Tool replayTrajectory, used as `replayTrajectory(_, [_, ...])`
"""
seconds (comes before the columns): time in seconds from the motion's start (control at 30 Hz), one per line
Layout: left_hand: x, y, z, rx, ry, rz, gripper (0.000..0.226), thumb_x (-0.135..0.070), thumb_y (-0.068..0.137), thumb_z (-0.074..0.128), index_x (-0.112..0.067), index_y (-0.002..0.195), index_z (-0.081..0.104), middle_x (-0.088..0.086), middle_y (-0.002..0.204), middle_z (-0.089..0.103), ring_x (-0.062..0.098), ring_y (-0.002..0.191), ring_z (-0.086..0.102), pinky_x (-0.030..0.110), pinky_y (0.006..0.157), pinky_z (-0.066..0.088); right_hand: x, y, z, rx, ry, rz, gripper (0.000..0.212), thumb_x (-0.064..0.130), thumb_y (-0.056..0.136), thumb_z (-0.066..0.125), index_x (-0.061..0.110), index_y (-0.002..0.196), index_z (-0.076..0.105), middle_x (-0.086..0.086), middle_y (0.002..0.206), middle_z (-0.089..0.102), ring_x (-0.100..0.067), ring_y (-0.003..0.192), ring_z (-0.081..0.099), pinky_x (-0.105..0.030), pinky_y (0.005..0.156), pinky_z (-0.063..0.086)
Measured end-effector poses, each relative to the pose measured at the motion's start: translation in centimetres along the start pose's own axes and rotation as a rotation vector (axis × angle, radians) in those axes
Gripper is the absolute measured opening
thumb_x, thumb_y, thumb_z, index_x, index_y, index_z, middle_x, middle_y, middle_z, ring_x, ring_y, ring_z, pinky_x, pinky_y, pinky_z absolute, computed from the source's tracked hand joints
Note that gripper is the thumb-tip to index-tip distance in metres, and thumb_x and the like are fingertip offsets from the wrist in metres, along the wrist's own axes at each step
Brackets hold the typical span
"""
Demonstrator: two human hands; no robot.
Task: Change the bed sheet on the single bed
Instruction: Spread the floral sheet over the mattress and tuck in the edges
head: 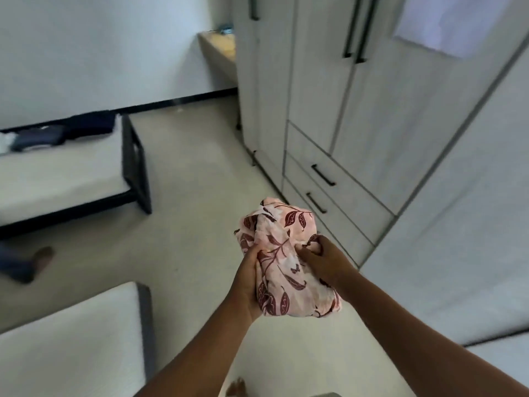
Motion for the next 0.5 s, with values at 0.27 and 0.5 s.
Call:
replayTrajectory(0.27, [-11.1, -6.1, -17.7, -0.244, -0.248, 0.184, 0.070, -0.068, 0.092, 0.041, -0.016, 0.135, 0.064, 0.019, 0.139, 0.059, 0.040, 0.127, 0.057, 0.059, 0.114, 0.034, 11.1, 3.9, 20.1, 0.184, -0.055, -0.153, 0.024, 0.037, 0.103, 0.054, 0.025, 0.097, 0.074, -0.002, 0.090, 0.076, -0.023, 0.083, 0.071, -0.019, 0.052, 0.049])
replayTrajectory(0.5, [-15.2, -13.6, -29.1, -0.559, -0.388, 0.313, 0.050, -0.043, 0.099, 0.044, -0.012, 0.133, 0.064, 0.021, 0.129, 0.065, 0.041, 0.118, 0.063, 0.055, 0.104, 0.046, 16.8, 3.1, 34.5, 0.449, -0.149, -0.257, 0.029, 0.037, 0.103, 0.051, 0.028, 0.088, 0.074, 0.006, 0.086, 0.075, -0.019, 0.088, 0.069, -0.039, 0.085, 0.056])
Point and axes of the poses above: each hand's wrist, its own y-axis towards the middle knuckle, its own z-axis out of the palm, x = y × z, the point moved 10 cm from there along y, towards the middle knuckle
